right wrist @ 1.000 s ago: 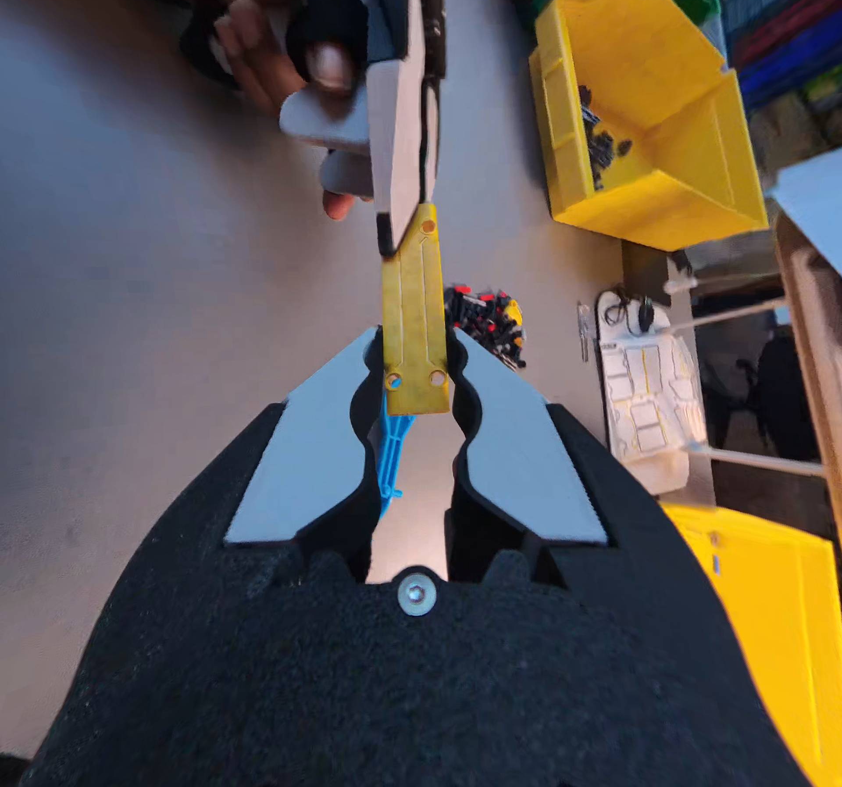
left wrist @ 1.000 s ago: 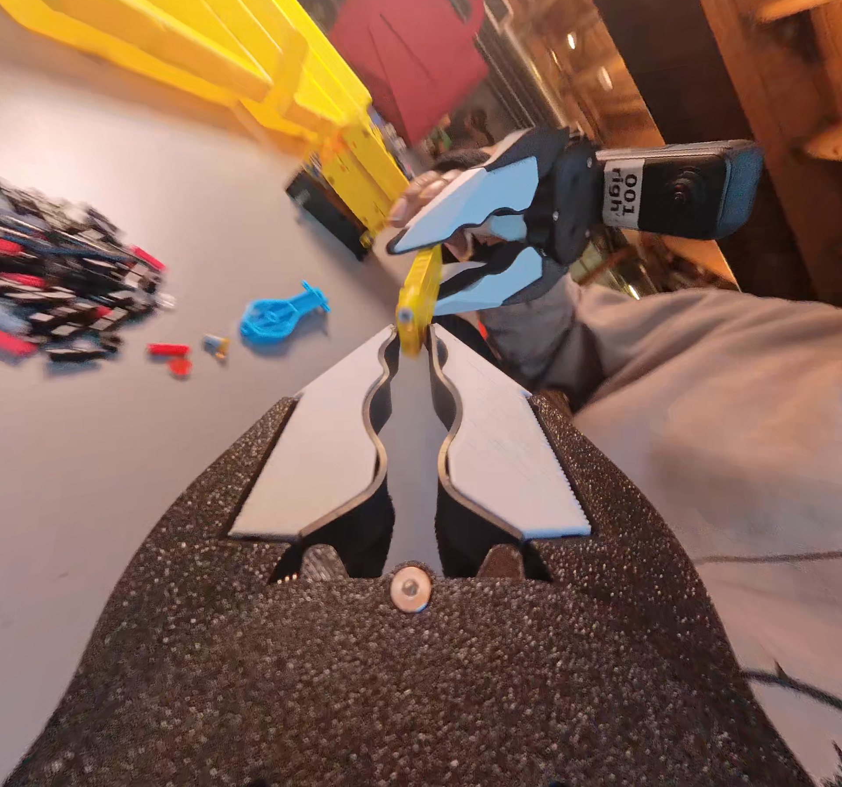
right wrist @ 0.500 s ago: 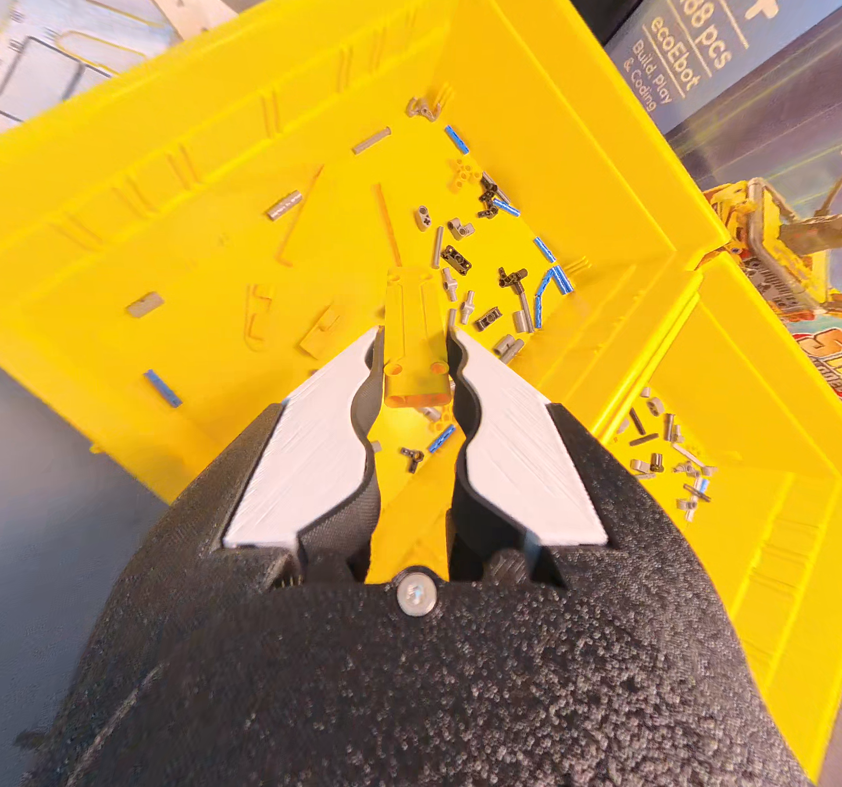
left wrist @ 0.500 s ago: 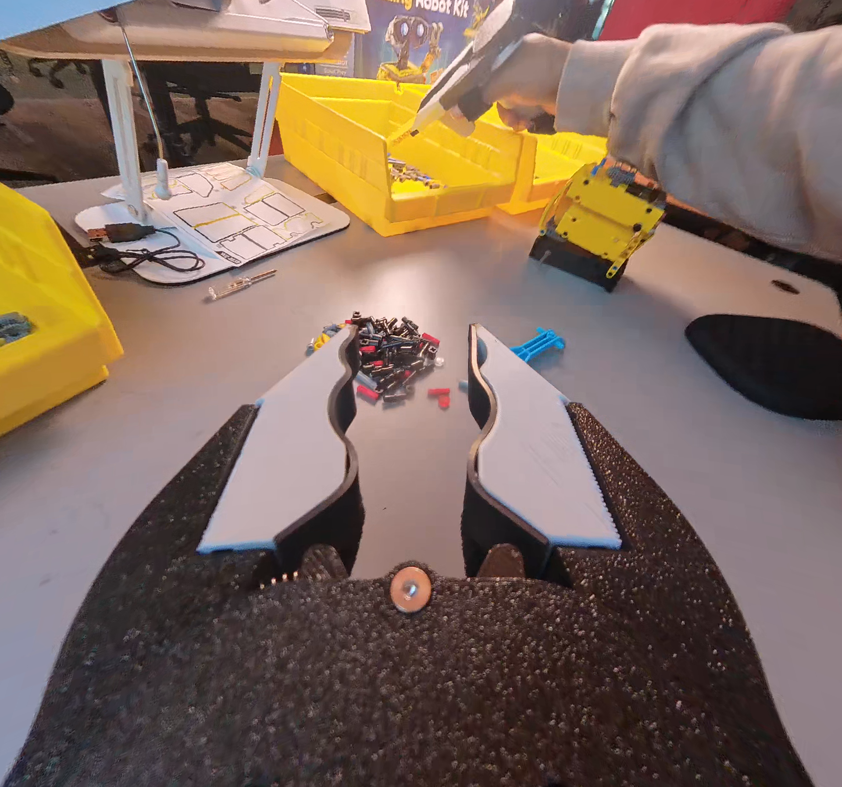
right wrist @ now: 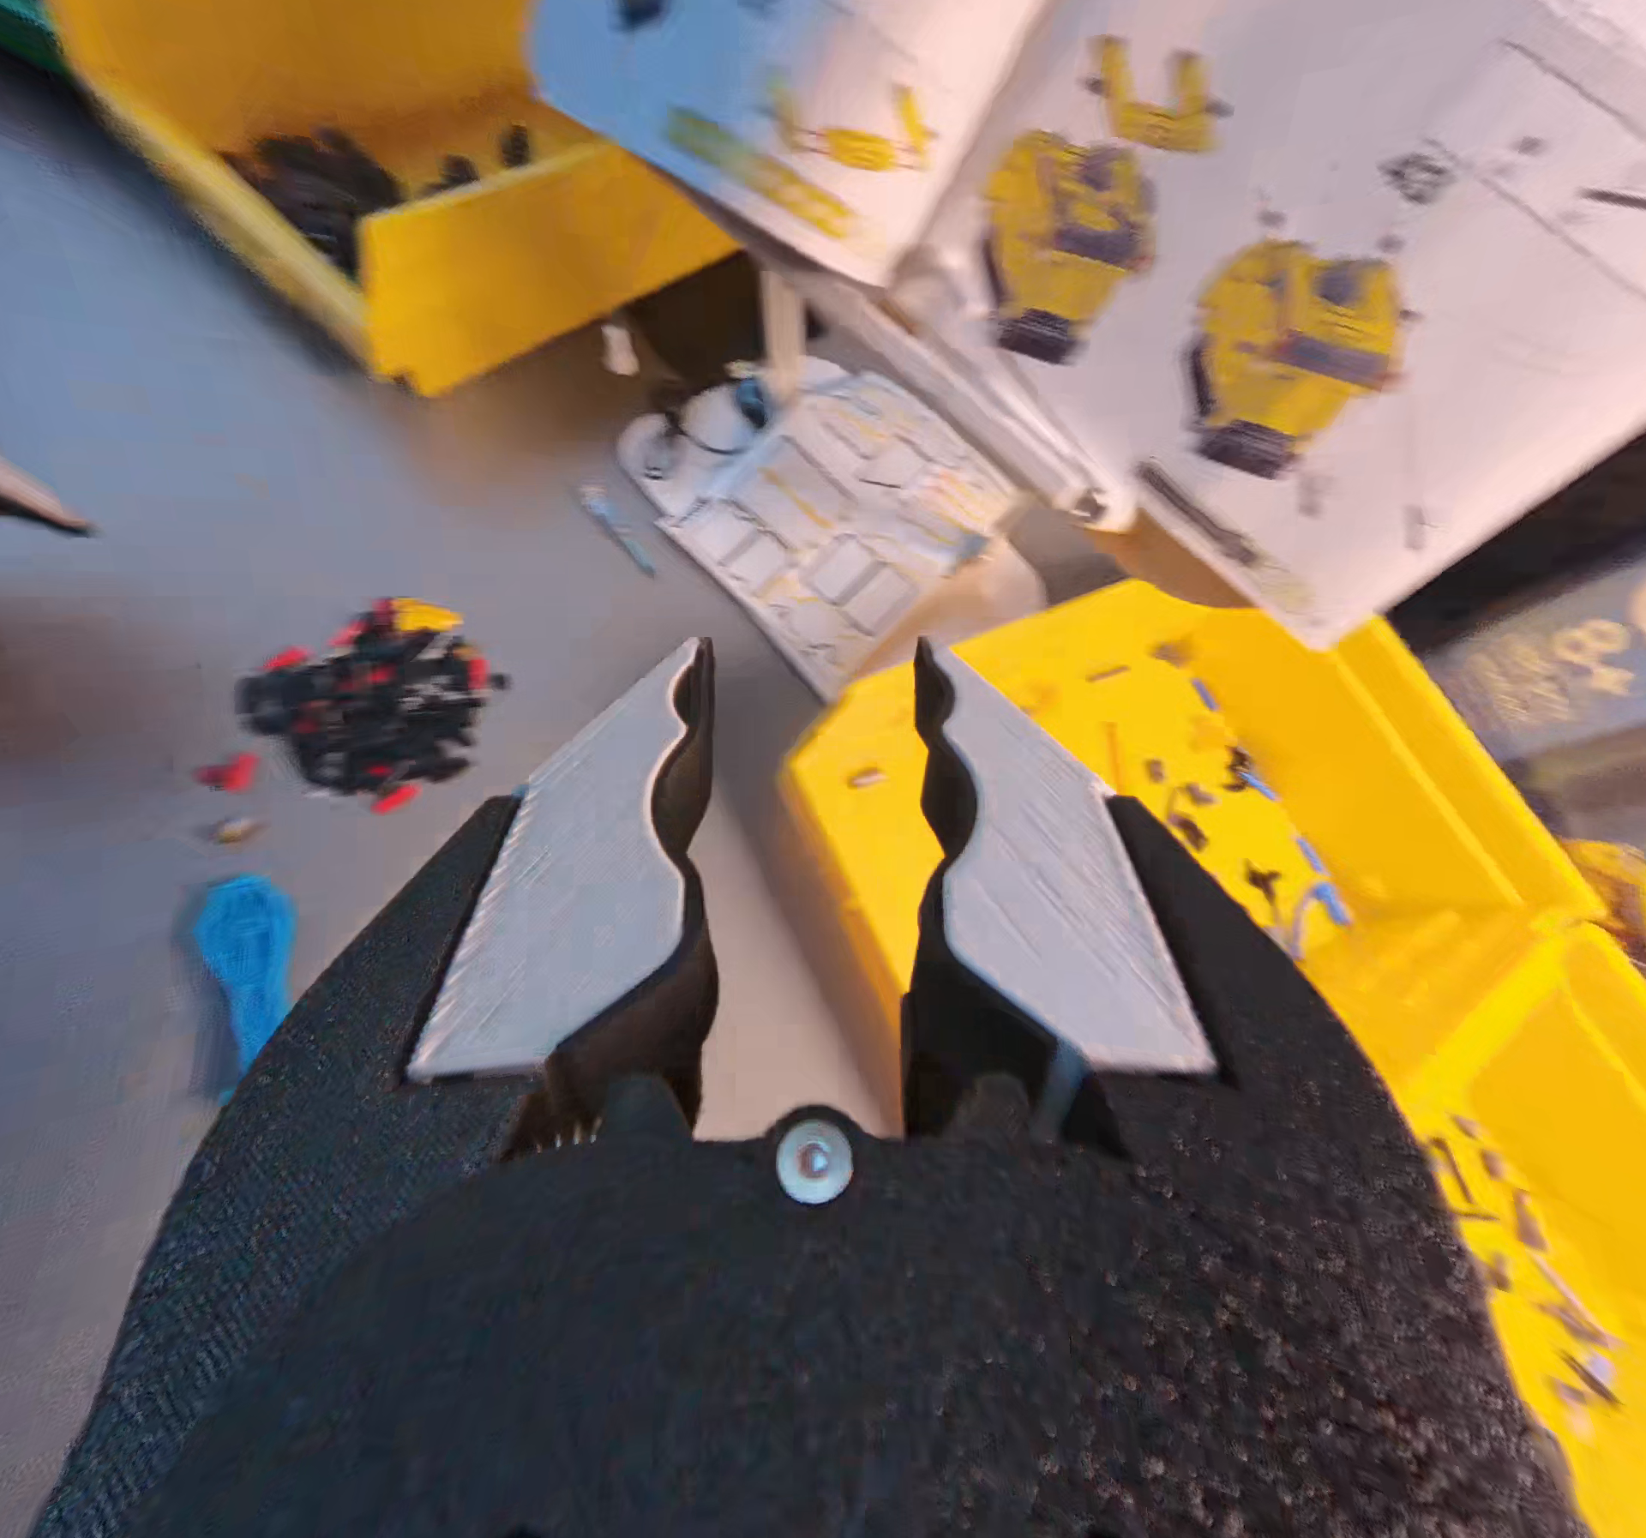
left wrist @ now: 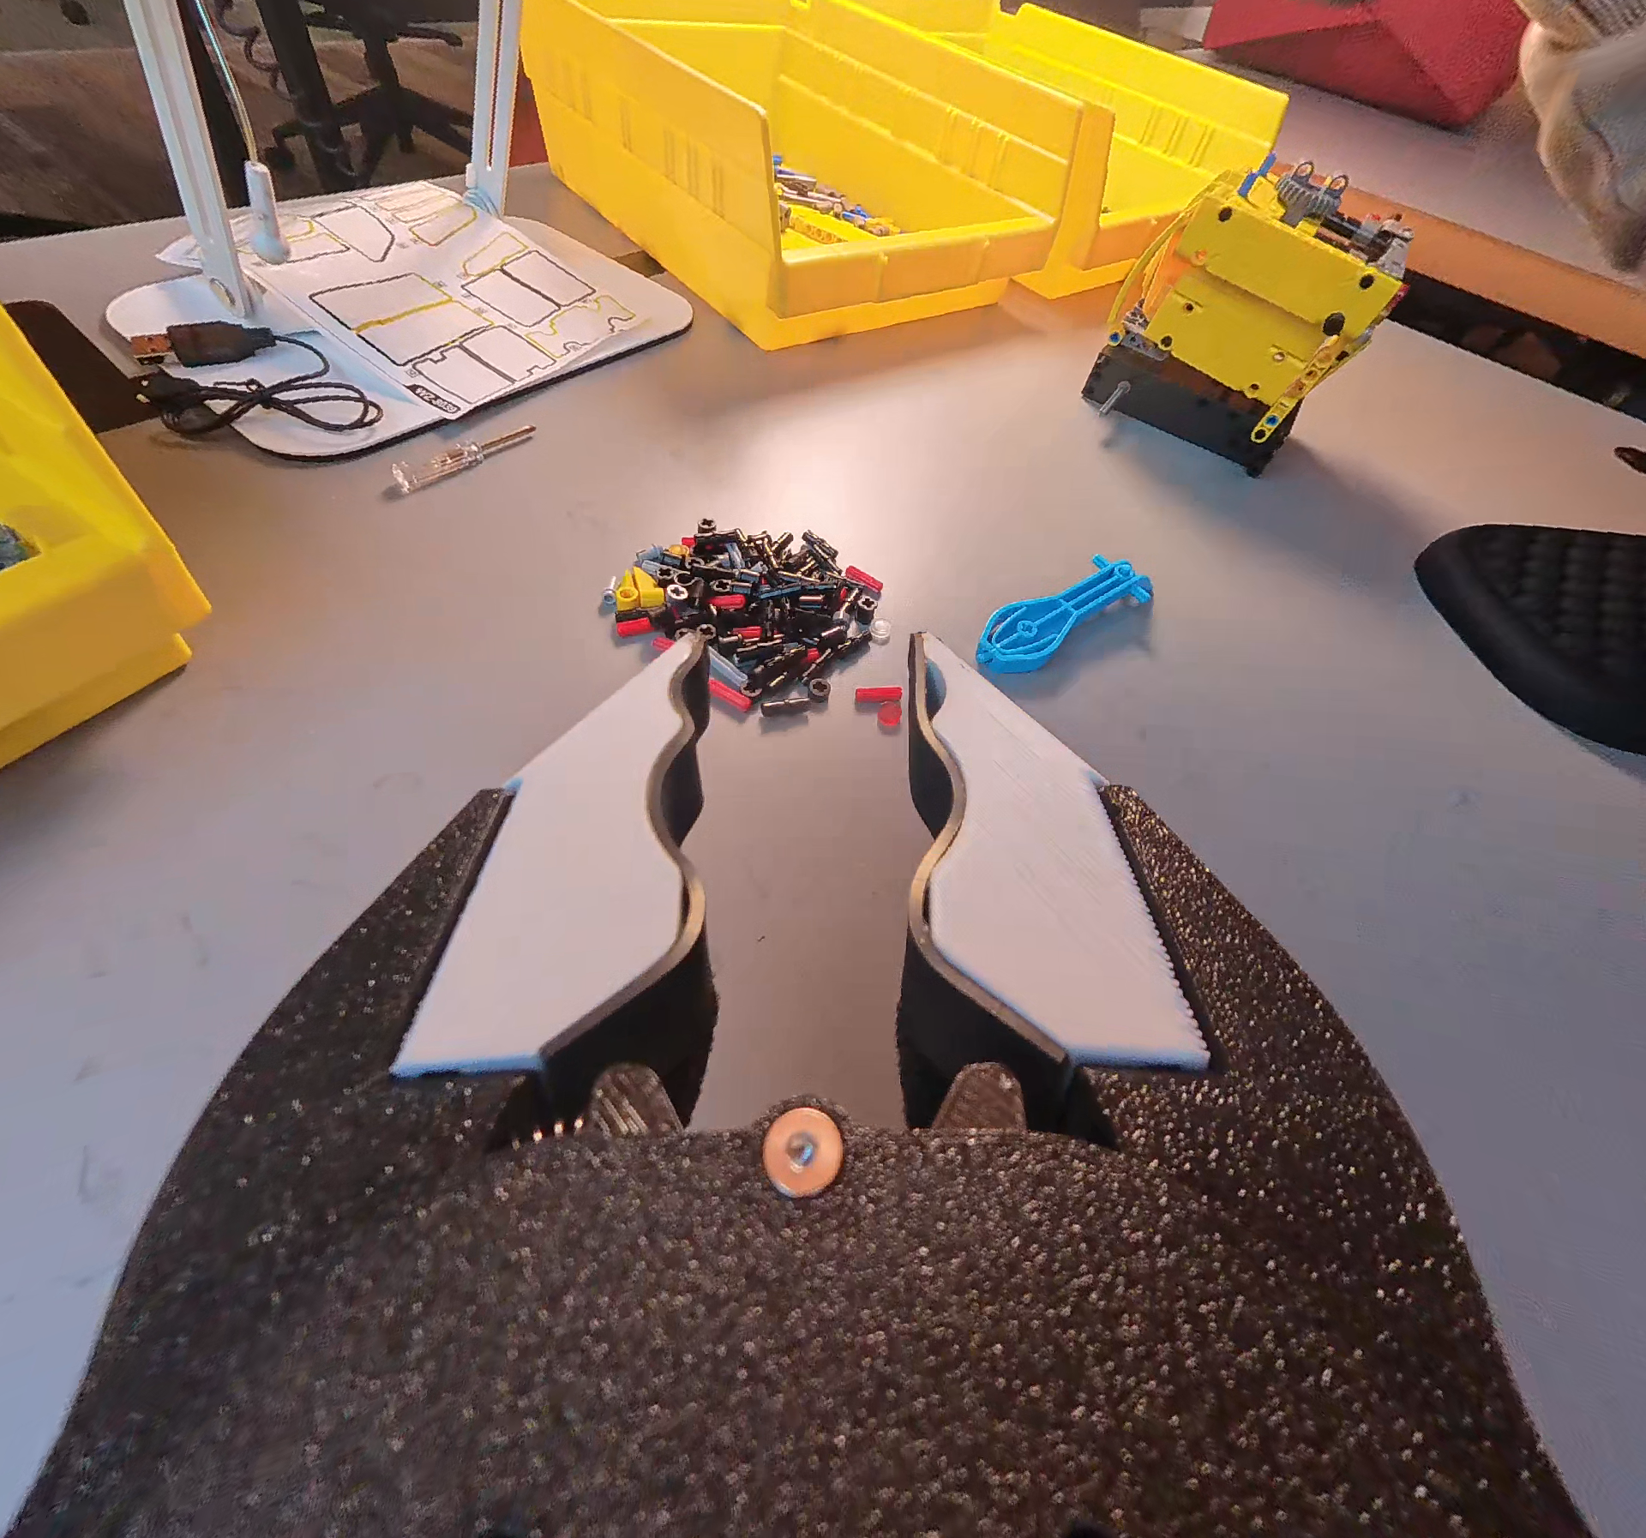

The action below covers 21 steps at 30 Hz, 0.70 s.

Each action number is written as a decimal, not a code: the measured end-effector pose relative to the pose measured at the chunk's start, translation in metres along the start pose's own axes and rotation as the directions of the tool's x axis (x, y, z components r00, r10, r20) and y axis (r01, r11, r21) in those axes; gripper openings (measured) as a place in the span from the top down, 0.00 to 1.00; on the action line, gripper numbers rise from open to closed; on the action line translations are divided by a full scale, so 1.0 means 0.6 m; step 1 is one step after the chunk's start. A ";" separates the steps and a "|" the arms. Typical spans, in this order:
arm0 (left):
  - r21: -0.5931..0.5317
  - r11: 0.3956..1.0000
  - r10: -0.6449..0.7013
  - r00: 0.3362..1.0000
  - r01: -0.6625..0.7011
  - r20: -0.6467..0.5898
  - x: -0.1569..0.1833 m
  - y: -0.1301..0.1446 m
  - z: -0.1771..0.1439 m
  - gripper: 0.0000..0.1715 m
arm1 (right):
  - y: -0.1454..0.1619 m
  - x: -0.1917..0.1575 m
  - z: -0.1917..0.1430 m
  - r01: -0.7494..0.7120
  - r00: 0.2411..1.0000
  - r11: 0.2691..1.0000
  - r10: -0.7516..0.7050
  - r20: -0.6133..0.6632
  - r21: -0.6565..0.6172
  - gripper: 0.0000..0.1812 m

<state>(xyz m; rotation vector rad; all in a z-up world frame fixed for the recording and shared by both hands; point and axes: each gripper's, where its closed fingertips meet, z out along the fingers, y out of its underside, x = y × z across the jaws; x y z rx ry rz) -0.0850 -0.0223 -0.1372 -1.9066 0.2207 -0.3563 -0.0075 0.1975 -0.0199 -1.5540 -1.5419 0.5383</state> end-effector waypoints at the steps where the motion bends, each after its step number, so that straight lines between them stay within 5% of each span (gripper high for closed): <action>1: 0.001 1.000 0.000 1.000 0.000 0.003 0.000 0.000 0.000 0.75 | -0.004 -0.058 -0.004 0.006 0.996 1.000 -0.007 0.084 0.020 0.76; 5: -0.001 1.000 0.005 1.000 -0.005 0.007 -0.001 0.000 0.000 0.75 | 0.051 -0.250 0.001 0.081 0.946 0.997 -0.079 0.314 0.007 0.79; 8: -0.007 1.000 0.016 1.000 -0.016 0.007 0.001 0.002 0.001 0.76 | 0.129 -0.327 0.023 0.113 0.916 0.992 -0.079 0.393 -0.064 0.79; 12: -0.045 0.997 0.067 0.998 -0.066 0.005 0.009 0.010 0.007 0.77 | 0.200 -0.347 0.049 0.143 0.921 0.982 -0.088 0.380 -0.120 0.77; 21: -0.126 0.981 0.150 0.989 -0.149 0.000 0.024 0.029 0.024 0.77 | 0.181 -0.376 0.102 0.273 0.901 0.958 -0.220 0.374 -0.092 0.91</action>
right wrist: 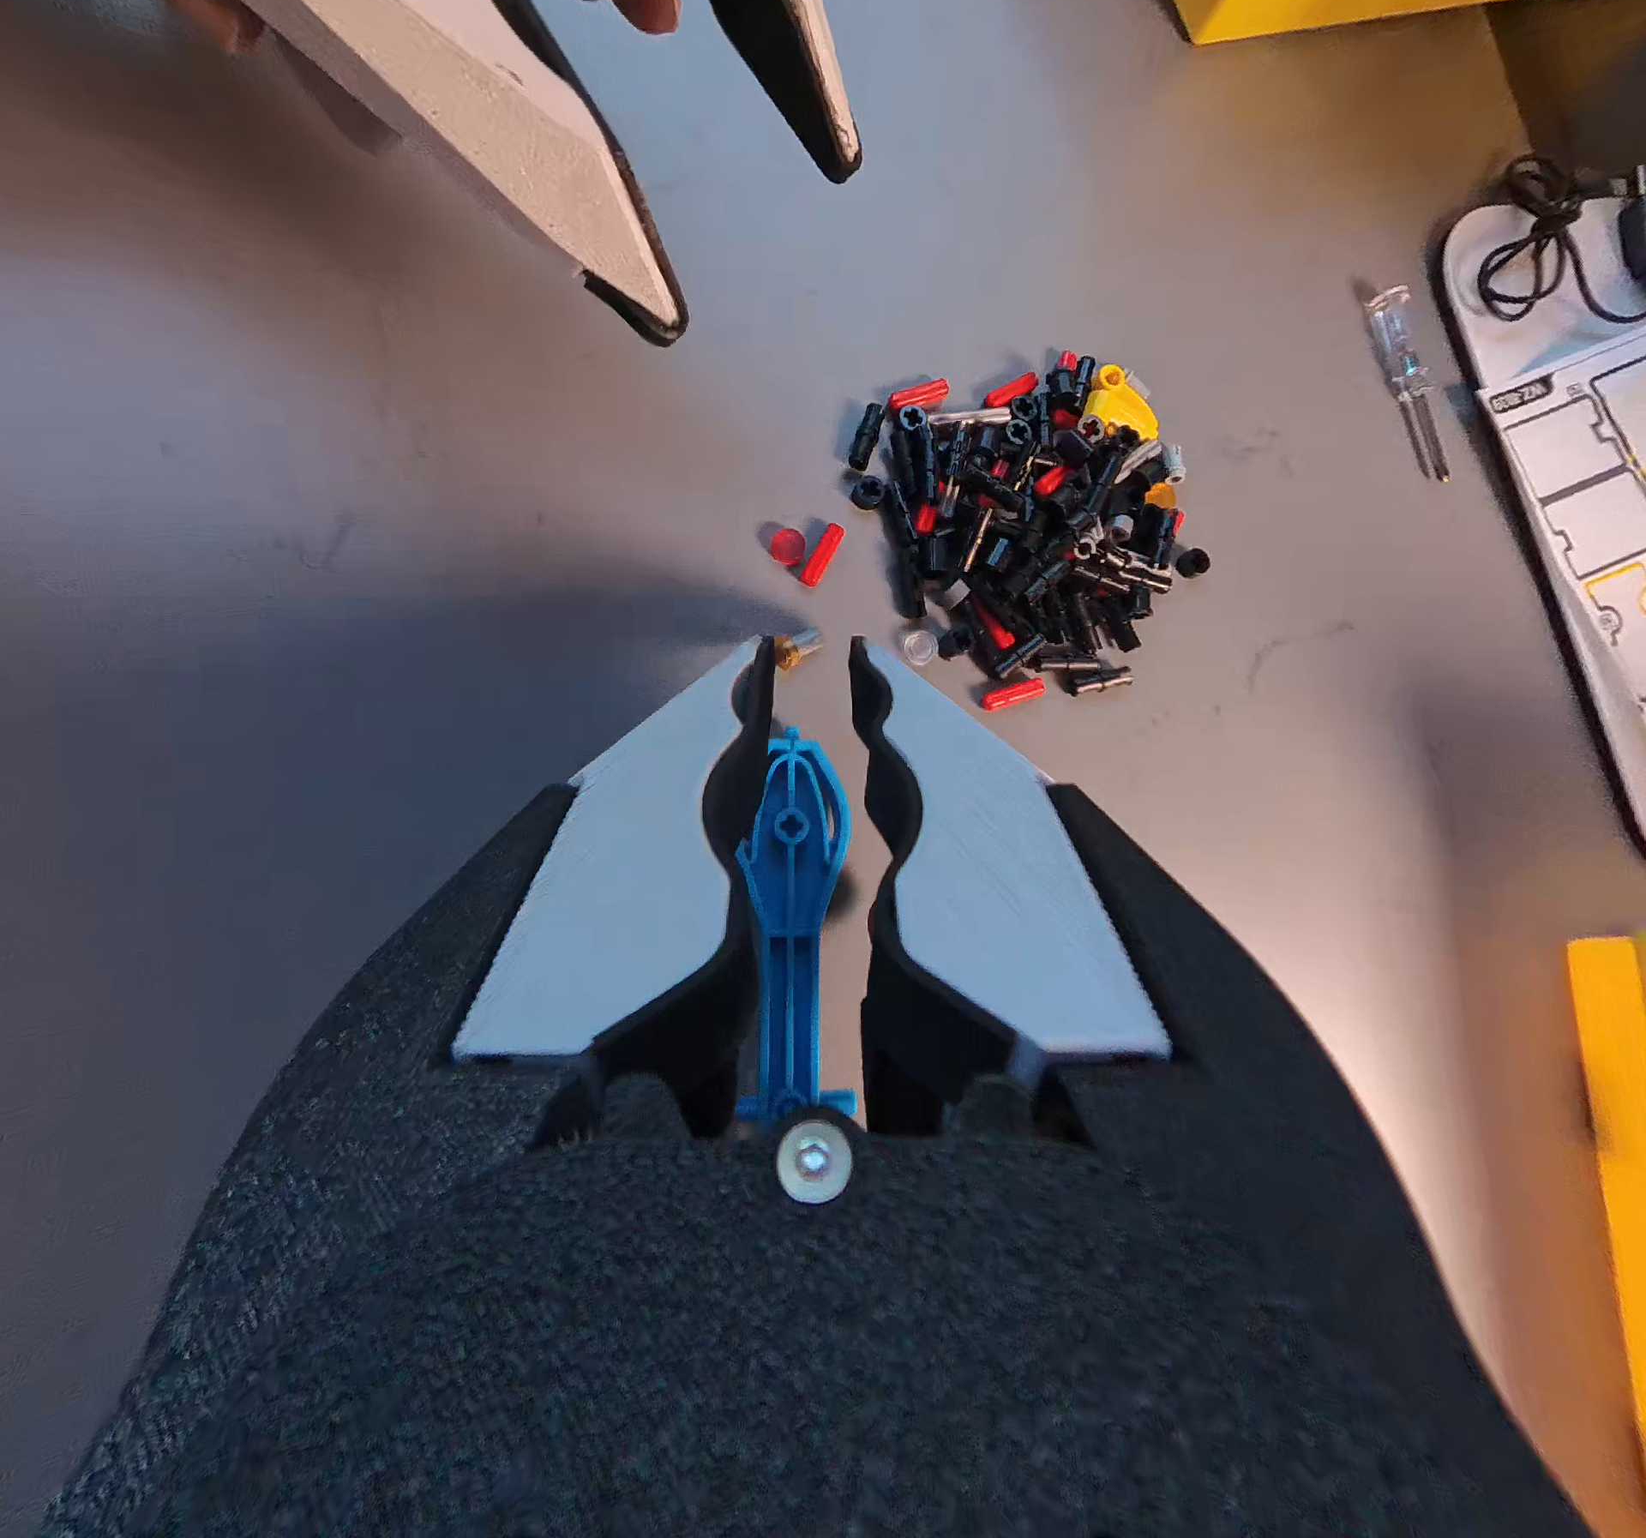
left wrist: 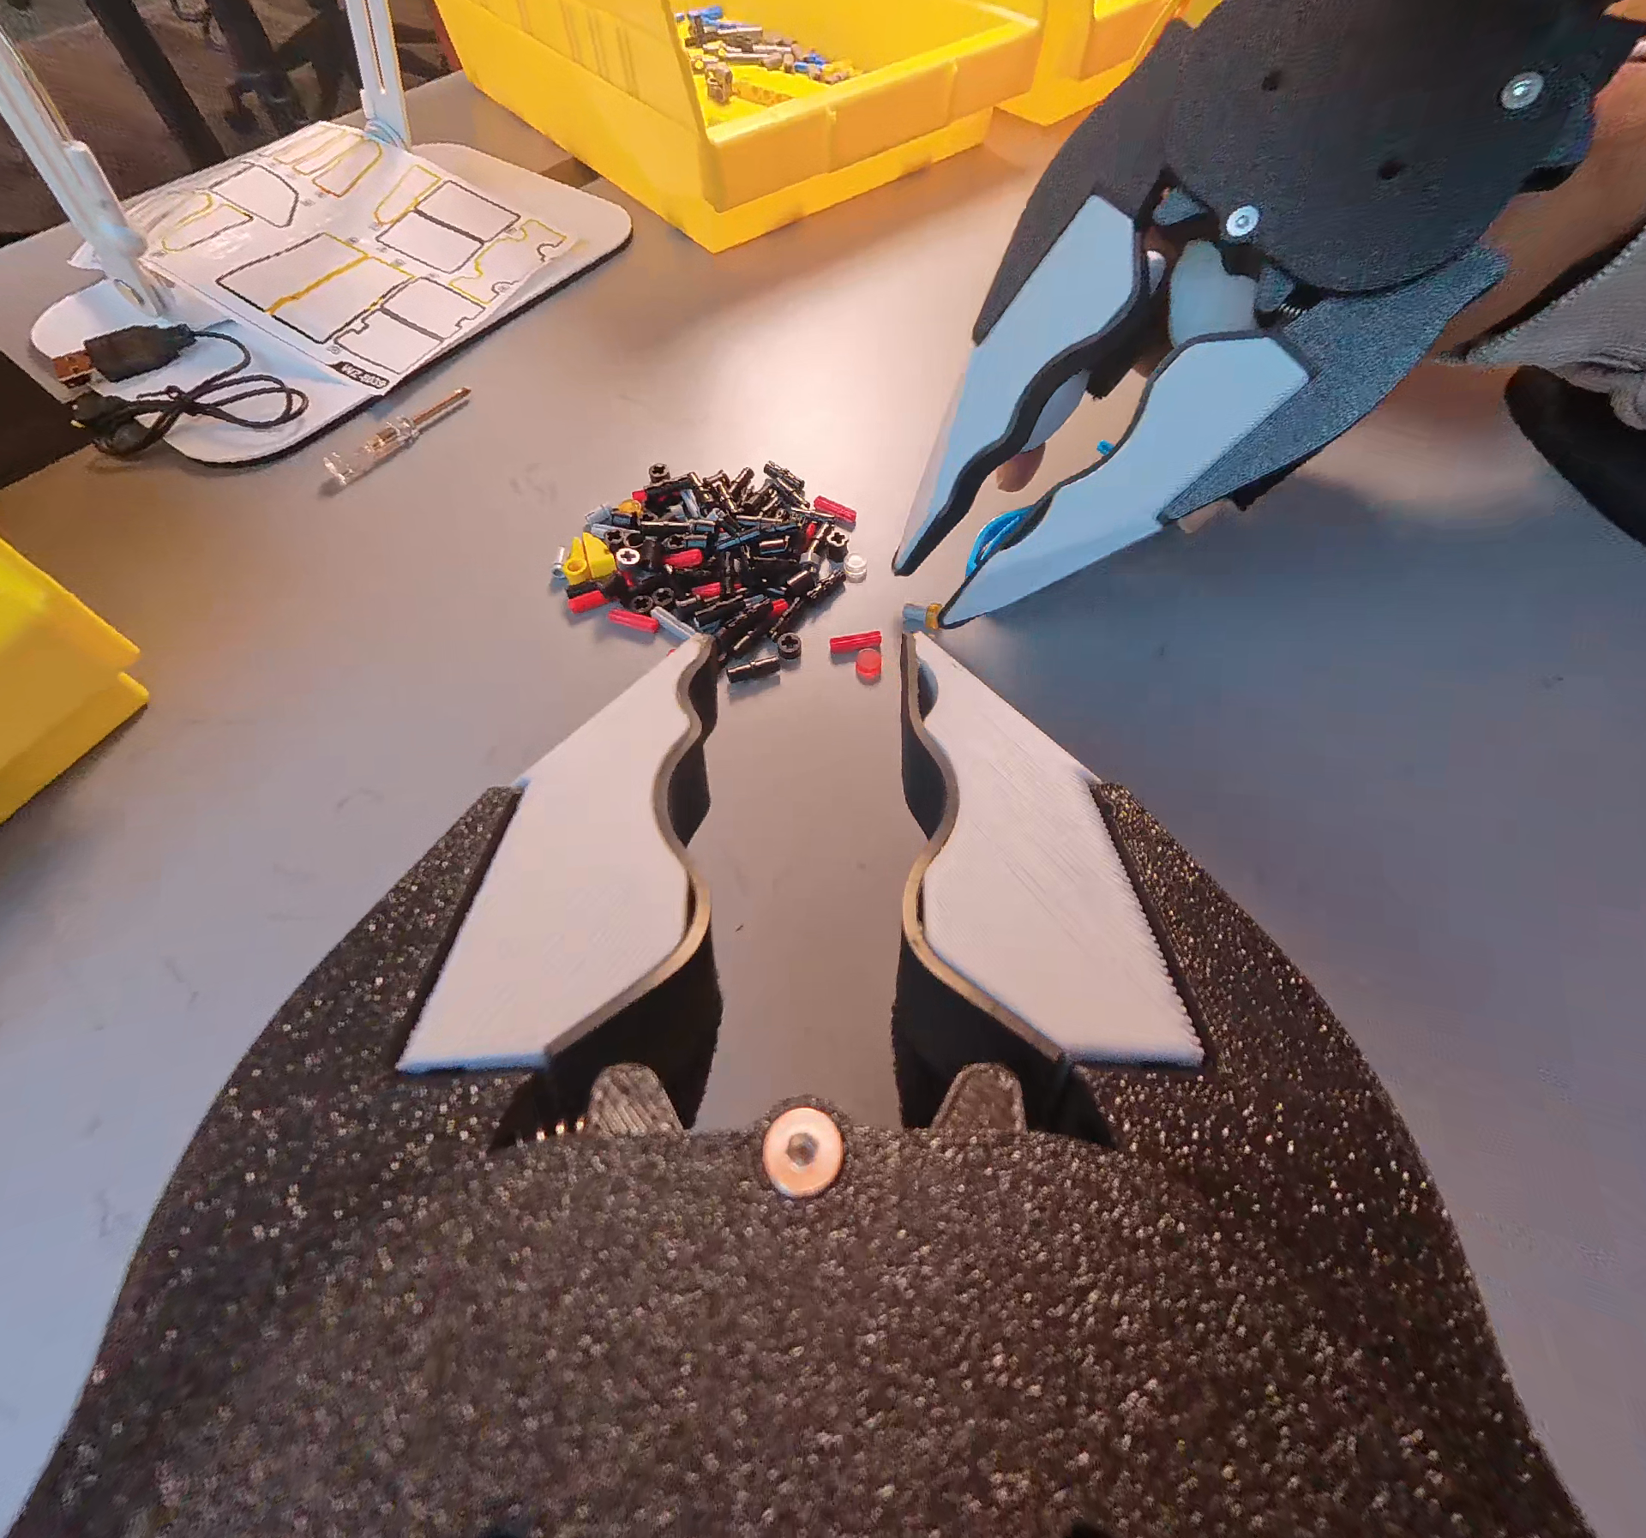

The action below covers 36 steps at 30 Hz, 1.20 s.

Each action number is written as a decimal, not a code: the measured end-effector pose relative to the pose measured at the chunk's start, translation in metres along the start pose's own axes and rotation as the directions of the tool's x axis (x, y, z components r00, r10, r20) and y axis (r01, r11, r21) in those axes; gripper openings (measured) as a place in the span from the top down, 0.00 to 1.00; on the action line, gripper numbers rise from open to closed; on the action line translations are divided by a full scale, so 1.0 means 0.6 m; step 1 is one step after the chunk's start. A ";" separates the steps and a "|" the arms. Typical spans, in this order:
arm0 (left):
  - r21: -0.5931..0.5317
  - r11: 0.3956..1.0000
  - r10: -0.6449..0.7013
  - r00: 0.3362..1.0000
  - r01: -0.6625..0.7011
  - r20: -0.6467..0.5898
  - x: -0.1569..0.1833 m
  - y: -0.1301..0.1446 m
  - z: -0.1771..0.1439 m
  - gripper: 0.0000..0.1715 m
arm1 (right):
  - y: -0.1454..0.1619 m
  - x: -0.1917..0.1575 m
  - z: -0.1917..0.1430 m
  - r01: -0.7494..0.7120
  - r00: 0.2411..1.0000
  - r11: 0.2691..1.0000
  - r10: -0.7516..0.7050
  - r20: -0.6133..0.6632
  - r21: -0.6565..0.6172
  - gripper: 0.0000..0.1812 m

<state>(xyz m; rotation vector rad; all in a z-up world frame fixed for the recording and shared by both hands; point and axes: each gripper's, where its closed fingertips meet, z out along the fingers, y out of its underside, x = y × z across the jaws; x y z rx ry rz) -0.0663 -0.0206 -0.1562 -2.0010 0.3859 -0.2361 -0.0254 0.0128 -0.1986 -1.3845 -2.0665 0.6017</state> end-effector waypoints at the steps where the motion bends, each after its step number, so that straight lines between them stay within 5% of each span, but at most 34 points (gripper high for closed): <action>1: 0.000 1.000 0.006 1.000 -0.006 0.002 0.001 0.000 0.000 0.77 | -0.001 -0.001 0.005 0.001 1.000 1.000 -0.001 0.008 -0.001 0.91; 11: -0.047 0.993 0.103 0.991 -0.107 -0.087 0.037 0.013 0.006 0.80 | 0.000 -0.018 0.002 0.094 0.995 0.996 -0.094 0.038 0.007 0.98; 16: 0.011 0.989 0.143 0.957 -0.145 -0.252 0.092 0.006 -0.007 0.86 | -0.063 -0.046 -0.044 0.217 0.973 0.938 -0.230 0.018 0.271 0.98; 21: 0.086 0.986 -0.089 0.894 0.140 -0.439 0.115 -0.036 -0.030 0.87 | -0.105 -0.068 -0.093 0.337 0.939 0.843 -0.331 -0.089 0.418 0.98; 26: 0.048 0.879 -0.333 0.684 0.474 -0.649 0.120 -0.072 -0.055 0.88 | -0.118 -0.076 -0.120 0.416 0.909 0.787 -0.380 -0.172 0.456 0.98; 36: -0.038 0.793 -0.411 0.488 0.608 -0.770 0.135 -0.087 -0.070 0.97 | -0.140 -0.093 -0.144 0.437 0.898 0.737 -0.392 -0.201 0.516 0.98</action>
